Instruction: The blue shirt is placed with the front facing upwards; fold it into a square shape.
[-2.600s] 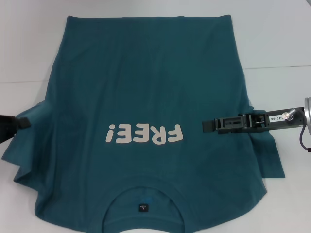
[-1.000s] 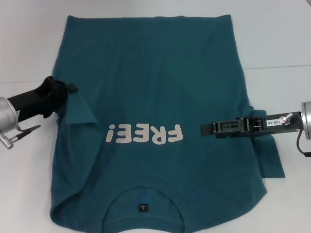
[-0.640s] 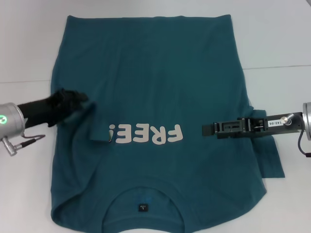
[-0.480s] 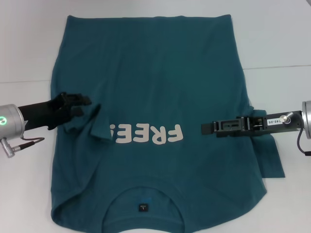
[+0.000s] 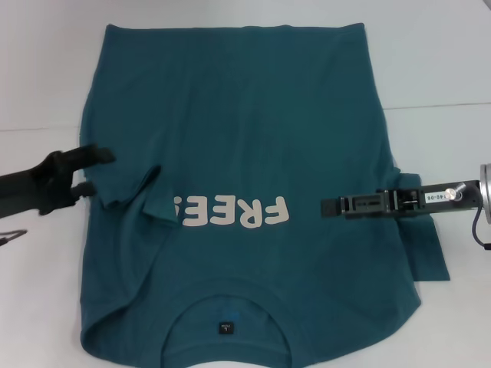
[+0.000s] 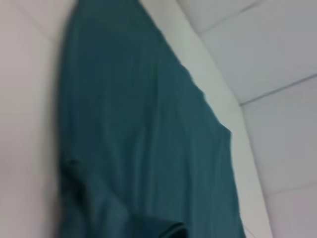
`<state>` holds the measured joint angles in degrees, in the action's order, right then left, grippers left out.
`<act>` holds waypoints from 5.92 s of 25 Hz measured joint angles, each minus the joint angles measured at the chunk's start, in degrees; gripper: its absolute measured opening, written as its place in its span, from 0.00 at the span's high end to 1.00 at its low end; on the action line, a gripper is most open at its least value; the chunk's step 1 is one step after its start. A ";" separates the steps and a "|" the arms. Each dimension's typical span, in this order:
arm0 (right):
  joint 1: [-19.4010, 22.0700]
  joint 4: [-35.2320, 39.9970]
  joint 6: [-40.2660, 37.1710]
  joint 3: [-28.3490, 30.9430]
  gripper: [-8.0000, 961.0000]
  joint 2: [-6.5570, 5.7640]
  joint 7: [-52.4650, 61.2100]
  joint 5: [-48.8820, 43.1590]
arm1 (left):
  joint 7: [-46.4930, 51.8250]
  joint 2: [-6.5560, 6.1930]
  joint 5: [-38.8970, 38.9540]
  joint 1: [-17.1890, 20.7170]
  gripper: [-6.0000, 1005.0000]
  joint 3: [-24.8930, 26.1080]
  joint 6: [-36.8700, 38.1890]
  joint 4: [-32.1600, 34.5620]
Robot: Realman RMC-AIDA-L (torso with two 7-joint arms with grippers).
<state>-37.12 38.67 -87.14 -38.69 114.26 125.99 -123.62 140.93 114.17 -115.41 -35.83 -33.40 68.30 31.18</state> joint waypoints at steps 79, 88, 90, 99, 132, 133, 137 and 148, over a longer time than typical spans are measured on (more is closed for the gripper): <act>3.66 0.00 -1.28 3.01 0.14 0.75 -17.00 3.74 | 2.78 2.09 -0.30 -8.67 0.50 -6.59 -26.02 -10.54; 3.81 0.00 -1.12 3.11 0.14 0.99 -17.00 3.74 | -1.00 2.95 1.78 -10.56 0.87 -5.87 -28.25 -9.91; 3.81 0.00 -1.02 3.12 0.14 1.07 -17.00 3.74 | -3.45 3.16 3.77 -10.86 0.91 -5.85 -28.61 -9.88; 3.90 0.00 -0.38 3.10 0.15 1.18 -17.05 3.74 | -4.27 2.67 6.00 -7.55 0.97 -5.79 -21.98 -7.71; 4.55 0.00 -0.39 3.19 0.16 1.18 -16.53 3.74 | -11.81 6.72 7.01 -9.77 0.97 -7.72 -31.19 -7.25; 4.55 0.00 -0.48 3.19 0.16 1.17 -16.51 3.74 | -10.97 6.09 6.81 -8.97 0.97 -7.93 -28.60 -7.35; 4.34 0.00 -0.74 3.19 0.16 1.16 -16.43 3.74 | -7.02 3.83 6.36 -5.96 0.97 -9.03 -20.30 -7.53; 4.64 0.00 -0.87 3.03 0.16 1.31 -16.66 3.74 | -3.04 3.62 3.32 -3.08 0.97 -13.16 -18.18 -7.44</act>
<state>-32.48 38.67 -88.01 -35.66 115.58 109.33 -119.88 137.89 117.79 -112.10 -38.91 -46.57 50.12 23.74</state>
